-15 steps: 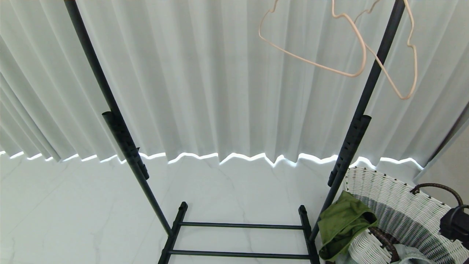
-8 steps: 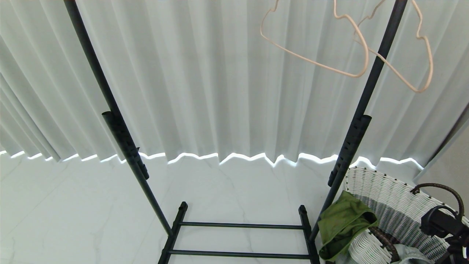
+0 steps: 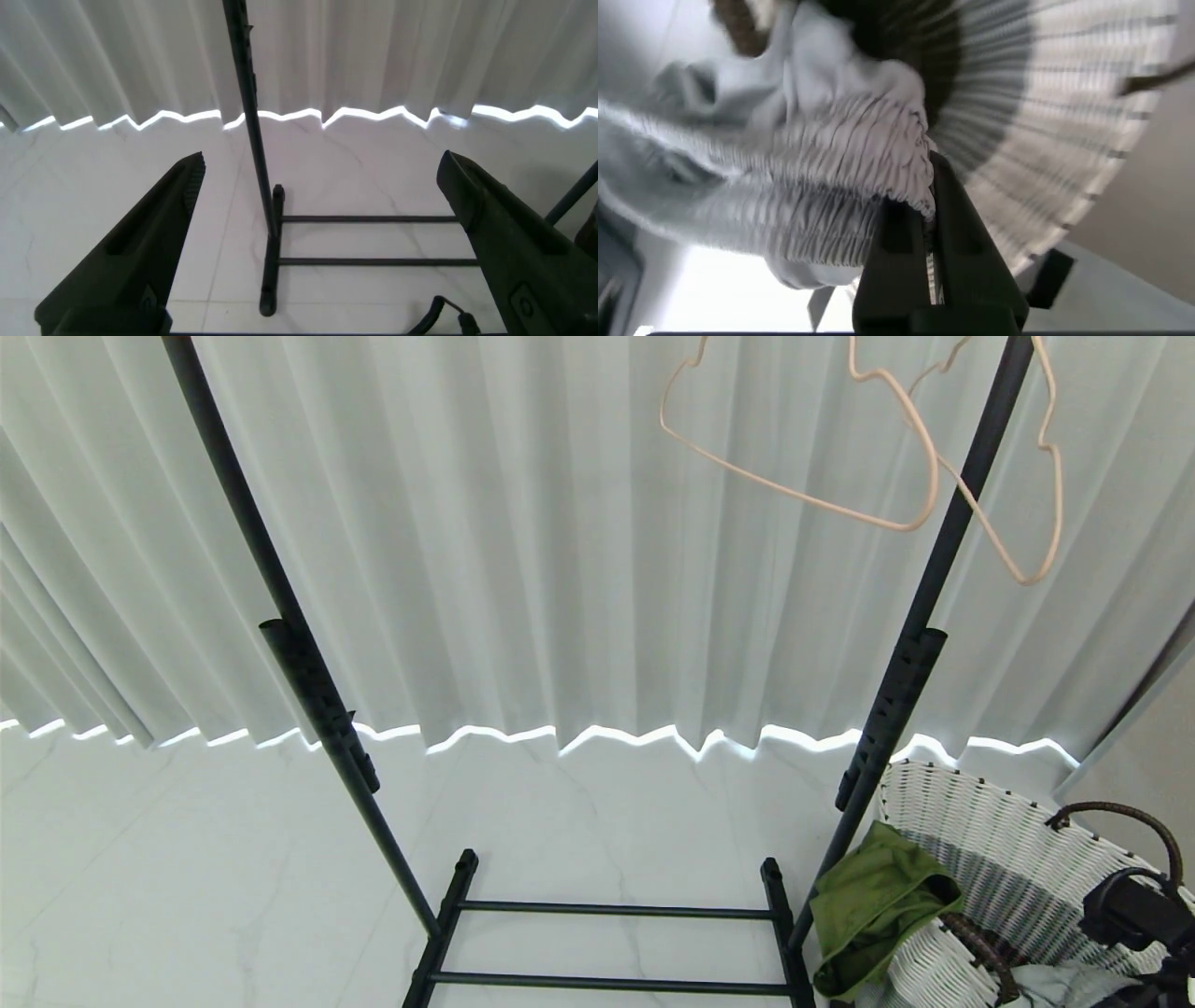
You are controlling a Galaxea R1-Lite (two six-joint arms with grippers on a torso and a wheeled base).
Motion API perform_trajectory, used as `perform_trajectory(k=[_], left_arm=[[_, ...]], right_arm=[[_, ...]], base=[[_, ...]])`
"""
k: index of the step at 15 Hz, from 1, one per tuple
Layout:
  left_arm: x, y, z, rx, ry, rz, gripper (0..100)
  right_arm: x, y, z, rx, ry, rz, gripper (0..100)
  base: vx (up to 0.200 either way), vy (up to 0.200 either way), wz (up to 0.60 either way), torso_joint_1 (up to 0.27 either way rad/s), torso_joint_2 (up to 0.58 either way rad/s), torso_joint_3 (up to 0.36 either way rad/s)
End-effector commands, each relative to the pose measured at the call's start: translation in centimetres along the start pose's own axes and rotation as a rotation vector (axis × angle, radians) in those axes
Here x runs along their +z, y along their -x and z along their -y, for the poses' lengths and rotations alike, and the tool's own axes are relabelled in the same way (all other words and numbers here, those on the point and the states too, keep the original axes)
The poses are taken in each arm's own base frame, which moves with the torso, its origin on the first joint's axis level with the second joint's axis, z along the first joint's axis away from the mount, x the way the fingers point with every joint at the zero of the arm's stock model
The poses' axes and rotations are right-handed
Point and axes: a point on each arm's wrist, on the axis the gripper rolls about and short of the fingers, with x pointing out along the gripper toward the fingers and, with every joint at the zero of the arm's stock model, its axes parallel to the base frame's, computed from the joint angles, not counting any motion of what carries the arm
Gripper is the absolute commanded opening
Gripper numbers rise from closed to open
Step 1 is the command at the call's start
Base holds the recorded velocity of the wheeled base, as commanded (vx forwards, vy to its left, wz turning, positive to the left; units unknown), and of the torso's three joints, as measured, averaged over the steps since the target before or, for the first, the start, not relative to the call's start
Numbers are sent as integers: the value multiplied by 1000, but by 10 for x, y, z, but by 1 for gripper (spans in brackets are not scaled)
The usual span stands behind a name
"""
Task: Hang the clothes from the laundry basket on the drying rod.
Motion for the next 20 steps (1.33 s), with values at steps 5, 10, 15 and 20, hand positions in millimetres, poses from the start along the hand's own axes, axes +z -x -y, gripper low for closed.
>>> perform_trajectory(k=[5,10,15,20], left_arm=[[0,0,0,1,0,0,100],[0,0,0,-1,-5,0,100],[0,0,0,-1,-28,0,100],[0,0,0,-1,-28,0,100]], right_arm=[[13,116,8,-243,26,354,0],[18,212,19,-318,16,477,0],[28,234,28,-366,15,534,0],[28,236,28,-371,14,540,0]], base=[[0,0,0,0,0,0],[0,0,0,0,0,0],[-80,0,0,1,1,0],[-200,0,0,4,4,4]])
